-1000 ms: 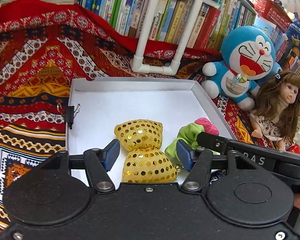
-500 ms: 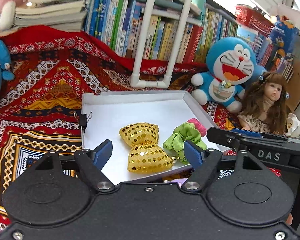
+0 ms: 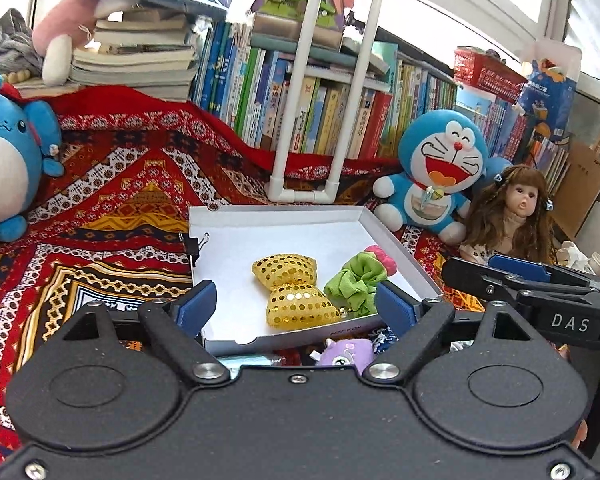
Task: Organize soft objects
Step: 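Withdraw both open tools up and away from the white tray, then move the left tool to the white crumpled paper while the right tool reaches the pink fabric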
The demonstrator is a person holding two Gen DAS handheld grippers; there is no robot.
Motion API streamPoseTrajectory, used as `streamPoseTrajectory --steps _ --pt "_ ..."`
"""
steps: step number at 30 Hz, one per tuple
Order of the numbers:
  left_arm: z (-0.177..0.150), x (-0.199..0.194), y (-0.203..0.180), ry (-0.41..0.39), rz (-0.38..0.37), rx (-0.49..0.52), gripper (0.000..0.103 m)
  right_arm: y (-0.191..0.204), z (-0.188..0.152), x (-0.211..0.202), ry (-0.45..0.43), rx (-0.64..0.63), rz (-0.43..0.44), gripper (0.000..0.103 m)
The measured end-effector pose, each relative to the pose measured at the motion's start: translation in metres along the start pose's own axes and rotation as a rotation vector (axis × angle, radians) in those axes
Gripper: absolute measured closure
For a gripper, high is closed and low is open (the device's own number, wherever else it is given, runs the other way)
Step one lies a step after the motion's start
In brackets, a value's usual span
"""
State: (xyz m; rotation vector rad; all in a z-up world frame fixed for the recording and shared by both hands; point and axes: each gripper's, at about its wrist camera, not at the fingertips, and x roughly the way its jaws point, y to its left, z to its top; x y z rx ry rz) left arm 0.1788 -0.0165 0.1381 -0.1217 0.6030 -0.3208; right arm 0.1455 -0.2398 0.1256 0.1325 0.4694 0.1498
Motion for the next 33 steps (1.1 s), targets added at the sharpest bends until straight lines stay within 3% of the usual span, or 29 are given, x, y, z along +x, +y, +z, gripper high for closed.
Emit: streamPoseTrajectory --steps 12,23,33 --pt "-0.037 -0.045 -0.01 -0.085 0.005 0.074 0.01 0.009 -0.027 -0.035 -0.051 -0.069 -0.014 0.006" --pt "-0.073 -0.073 -0.002 -0.156 0.028 0.057 0.008 0.009 -0.056 -0.06 -0.118 -0.1 -0.066 0.002" --pt "-0.104 -0.088 0.007 -0.161 0.08 0.066 0.007 0.008 -0.088 -0.071 -0.178 -0.122 -0.141 0.002"
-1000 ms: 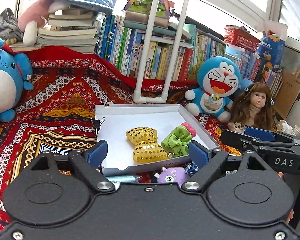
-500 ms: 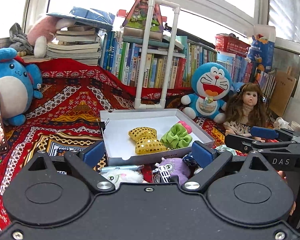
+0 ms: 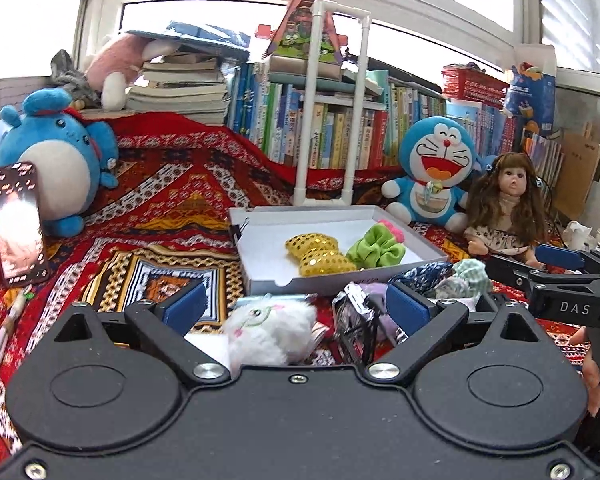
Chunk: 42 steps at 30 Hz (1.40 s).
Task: Organize soft objects
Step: 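Move the left tool to the white crumpled paper while the right tool reaches the pink fabric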
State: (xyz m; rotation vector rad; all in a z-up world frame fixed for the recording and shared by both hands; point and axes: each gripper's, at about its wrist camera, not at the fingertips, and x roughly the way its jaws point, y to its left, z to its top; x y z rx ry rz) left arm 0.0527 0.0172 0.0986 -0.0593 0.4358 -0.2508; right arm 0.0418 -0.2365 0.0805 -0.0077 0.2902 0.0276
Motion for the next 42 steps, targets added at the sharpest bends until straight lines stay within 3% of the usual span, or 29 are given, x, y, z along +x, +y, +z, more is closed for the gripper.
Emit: streamPoseTrajectory --steps 15,21,26,31,42 --pt "-0.045 -0.004 0.028 0.063 0.13 -0.048 0.006 0.001 -0.031 0.003 0.026 -0.016 0.017 0.003" --pt "-0.055 0.0 0.035 0.097 0.145 -0.061 0.006 0.008 -0.036 0.004 0.04 -0.062 0.041 0.015" --pt "-0.062 0.0 0.039 0.117 0.162 -0.051 0.007 0.013 -0.041 0.007 0.065 -0.086 0.046 0.032" --pt "-0.068 0.0 0.045 0.148 0.159 -0.059 0.015 0.017 -0.043 0.01 0.08 -0.112 0.043 0.046" --pt "-0.076 0.002 0.052 0.187 0.146 -0.078 0.041 0.037 -0.046 0.016 0.106 -0.23 0.019 0.05"
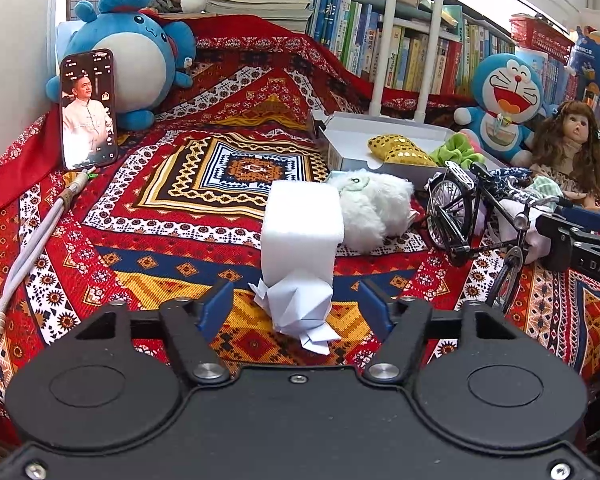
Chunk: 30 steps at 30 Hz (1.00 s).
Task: Organize soft objects
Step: 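Move the left tool to the white crumpled paper while the right tool reaches the pink fabric, then close the left tool on the white paper while the right tool grips the pink fabric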
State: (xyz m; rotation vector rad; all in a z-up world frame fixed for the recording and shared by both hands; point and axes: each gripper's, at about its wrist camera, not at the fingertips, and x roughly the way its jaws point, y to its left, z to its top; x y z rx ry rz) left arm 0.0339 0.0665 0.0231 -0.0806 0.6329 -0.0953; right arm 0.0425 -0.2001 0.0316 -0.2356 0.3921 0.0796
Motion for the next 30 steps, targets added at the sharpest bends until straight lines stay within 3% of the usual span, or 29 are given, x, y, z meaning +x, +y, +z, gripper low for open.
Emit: streamPoseTrajectory --steps 5,12,14,20,30 --pt "-0.002 0.001 0.0 0.012 -0.012 -0.005 0.049 0.011 0.005 0.005 0.032 -0.144 -0.053 0.052" --pt "-0.006 0.005 -0.002 0.037 -0.029 -0.002 0.055 0.018 0.002 0.017 0.099 -0.24 -0.056 0.051" --pt "-0.008 0.006 -0.002 0.046 -0.028 -0.001 0.055 0.022 0.001 0.019 0.113 -0.284 -0.055 0.042" --pt "-0.009 0.006 -0.006 0.039 -0.023 0.012 0.06 0.03 0.006 0.027 0.138 -0.428 -0.07 0.042" --pt "-0.01 0.007 -0.005 0.038 -0.027 0.022 0.07 0.029 0.005 0.039 0.186 -0.528 -0.022 0.039"
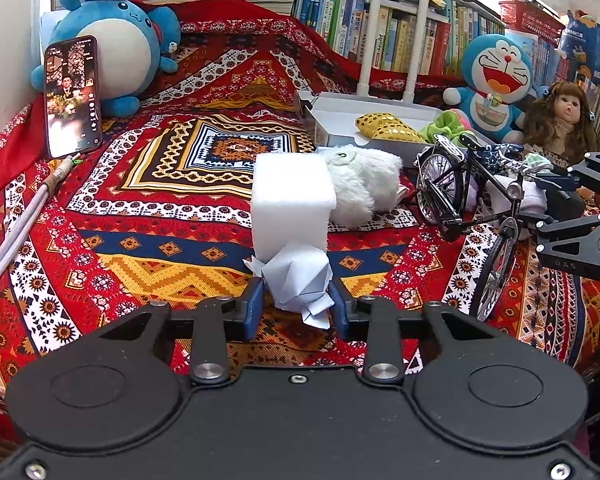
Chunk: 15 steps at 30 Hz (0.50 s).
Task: Organize soft objects
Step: 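Close the left tool on the white paper while the right tool grips the pink fabric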
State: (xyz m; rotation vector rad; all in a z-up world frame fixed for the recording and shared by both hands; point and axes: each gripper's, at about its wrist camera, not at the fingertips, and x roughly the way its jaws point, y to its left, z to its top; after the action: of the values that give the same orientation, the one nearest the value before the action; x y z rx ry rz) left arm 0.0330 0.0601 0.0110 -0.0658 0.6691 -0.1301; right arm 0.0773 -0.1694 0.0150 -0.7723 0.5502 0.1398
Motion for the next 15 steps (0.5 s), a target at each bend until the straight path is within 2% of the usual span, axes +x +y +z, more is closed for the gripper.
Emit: streamPoseTrajectory --steps 7,13,15 --pt "-0.001 -0.001 0.0 -0.005 0.001 0.003 0.073 0.006 0.002 0.008 0.012 -0.034 -0.005 0.033" --pt "0.0 -0.004 0.001 -0.009 0.001 0.004 0.074 0.009 0.004 0.012 0.015 -0.04 -0.003 0.034" --pt "0.0 -0.006 0.002 -0.01 0.0 0.004 0.074 0.009 0.003 0.013 0.016 -0.032 -0.002 0.037"
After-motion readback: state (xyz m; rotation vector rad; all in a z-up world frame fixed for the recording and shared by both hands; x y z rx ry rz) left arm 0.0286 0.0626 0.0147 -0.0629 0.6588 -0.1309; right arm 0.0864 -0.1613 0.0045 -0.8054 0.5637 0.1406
